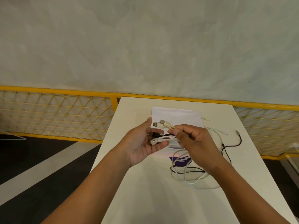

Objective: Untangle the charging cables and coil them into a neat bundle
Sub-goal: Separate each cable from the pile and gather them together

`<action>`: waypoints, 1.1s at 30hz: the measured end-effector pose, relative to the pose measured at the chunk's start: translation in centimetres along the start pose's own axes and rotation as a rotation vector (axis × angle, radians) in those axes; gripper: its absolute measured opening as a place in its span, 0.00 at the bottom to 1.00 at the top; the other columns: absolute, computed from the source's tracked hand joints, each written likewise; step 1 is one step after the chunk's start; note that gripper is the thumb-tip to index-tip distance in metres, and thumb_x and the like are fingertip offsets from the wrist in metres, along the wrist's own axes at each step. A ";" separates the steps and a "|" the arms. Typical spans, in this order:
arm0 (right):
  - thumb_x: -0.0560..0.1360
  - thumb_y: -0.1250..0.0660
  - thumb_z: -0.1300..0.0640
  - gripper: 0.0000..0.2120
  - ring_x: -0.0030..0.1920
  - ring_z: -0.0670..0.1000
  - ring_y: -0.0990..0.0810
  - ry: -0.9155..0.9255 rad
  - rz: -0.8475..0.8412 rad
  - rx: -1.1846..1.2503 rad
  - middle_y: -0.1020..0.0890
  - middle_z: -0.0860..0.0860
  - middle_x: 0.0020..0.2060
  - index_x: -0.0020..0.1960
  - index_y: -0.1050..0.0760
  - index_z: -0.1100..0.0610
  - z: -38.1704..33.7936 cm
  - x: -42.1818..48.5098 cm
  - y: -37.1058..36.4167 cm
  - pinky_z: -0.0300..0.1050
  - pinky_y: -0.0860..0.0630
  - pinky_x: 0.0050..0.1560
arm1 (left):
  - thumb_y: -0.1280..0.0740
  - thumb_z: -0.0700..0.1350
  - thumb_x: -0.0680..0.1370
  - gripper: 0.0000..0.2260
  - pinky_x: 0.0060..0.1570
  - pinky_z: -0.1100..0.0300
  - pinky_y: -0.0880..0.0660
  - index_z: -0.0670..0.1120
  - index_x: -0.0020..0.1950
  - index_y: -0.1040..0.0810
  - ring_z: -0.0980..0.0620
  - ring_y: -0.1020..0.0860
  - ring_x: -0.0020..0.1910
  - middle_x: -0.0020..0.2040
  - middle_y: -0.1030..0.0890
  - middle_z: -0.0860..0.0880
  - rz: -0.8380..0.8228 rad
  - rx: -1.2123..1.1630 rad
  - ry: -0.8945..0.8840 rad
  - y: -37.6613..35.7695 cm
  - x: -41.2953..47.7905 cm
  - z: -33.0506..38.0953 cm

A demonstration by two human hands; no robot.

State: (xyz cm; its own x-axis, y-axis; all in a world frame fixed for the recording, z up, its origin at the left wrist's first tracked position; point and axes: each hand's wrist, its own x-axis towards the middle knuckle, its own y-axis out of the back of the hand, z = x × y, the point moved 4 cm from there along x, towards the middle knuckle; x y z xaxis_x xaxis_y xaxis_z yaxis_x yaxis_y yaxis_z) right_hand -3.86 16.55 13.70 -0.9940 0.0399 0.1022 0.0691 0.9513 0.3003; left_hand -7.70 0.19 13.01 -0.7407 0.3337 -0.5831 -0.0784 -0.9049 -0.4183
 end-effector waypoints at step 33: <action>0.81 0.36 0.49 0.12 0.31 0.45 0.25 -0.033 -0.274 -0.195 0.19 0.46 0.33 0.52 0.14 0.49 0.2 -1.1 0.7 0.37 0.27 0.34 | 0.33 0.26 0.76 0.19 0.43 0.59 0.23 0.37 0.66 0.26 0.47 0.22 0.44 0.49 0.21 0.42 -0.414 0.604 -0.177 -0.6 -0.6 -0.3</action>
State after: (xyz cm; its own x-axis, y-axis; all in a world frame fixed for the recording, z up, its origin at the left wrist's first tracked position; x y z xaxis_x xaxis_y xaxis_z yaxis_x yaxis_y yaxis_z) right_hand -2.69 17.25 13.62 -0.9798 -0.1965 -0.0376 -0.1896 0.8518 0.4883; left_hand -7.03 0.60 13.43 -0.6633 0.6767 -0.3197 -0.6882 -0.7193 -0.0947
